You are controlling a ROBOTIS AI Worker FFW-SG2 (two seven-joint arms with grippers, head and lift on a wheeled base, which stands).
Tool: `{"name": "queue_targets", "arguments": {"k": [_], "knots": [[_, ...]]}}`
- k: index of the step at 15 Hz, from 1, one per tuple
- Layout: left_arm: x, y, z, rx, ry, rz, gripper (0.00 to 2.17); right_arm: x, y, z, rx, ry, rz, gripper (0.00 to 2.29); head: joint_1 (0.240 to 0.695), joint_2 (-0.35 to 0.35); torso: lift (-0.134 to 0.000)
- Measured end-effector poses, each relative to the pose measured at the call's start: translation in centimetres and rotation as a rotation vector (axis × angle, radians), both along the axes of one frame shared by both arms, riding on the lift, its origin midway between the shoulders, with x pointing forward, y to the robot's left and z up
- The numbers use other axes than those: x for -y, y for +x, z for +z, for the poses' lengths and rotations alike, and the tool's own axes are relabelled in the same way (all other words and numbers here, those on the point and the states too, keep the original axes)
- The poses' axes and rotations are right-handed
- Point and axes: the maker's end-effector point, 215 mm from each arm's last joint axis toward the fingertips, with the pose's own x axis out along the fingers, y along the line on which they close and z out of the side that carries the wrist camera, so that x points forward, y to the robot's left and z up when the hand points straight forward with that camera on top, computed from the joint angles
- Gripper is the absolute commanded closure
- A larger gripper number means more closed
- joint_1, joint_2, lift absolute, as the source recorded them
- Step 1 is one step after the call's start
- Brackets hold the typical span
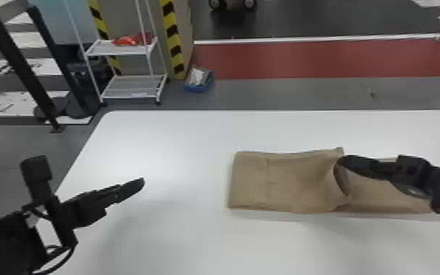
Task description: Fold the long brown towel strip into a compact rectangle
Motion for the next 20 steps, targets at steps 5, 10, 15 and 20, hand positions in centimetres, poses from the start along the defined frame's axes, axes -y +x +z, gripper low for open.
{"name": "queue_targets", "arguments": {"k": [5, 10, 15, 20], "knots": [[0.0, -0.1, -0.3, -0.006, 0.004, 0.001, 0.05, 3.1, -0.1, 2.0, 0.029, -0.002, -0.044, 1.00, 0.695, 0.077, -0.120], [0.4, -0.1, -0.4, -0.008, 0.004, -0.004, 0.05, 3.6, -0.4, 0.3, 0.001, -0.001, -0.054, 1.00, 0.695, 0.066, -0.120], [0.5, -0.1, -0.6, -0.012, 0.002, -0.003, 0.06, 8.9, -1.4, 1.6, 0.013, -0.013, -0.124, 1.00, 0.695, 0.008, -0.120], [1.4, -0.4, -1.1, -0.023, 0.006, -0.017, 0.06, 9.8, -1.5, -0.2, -0.016, -0.005, -0.136, 1.00, 0.695, -0.014, -0.120]]}}
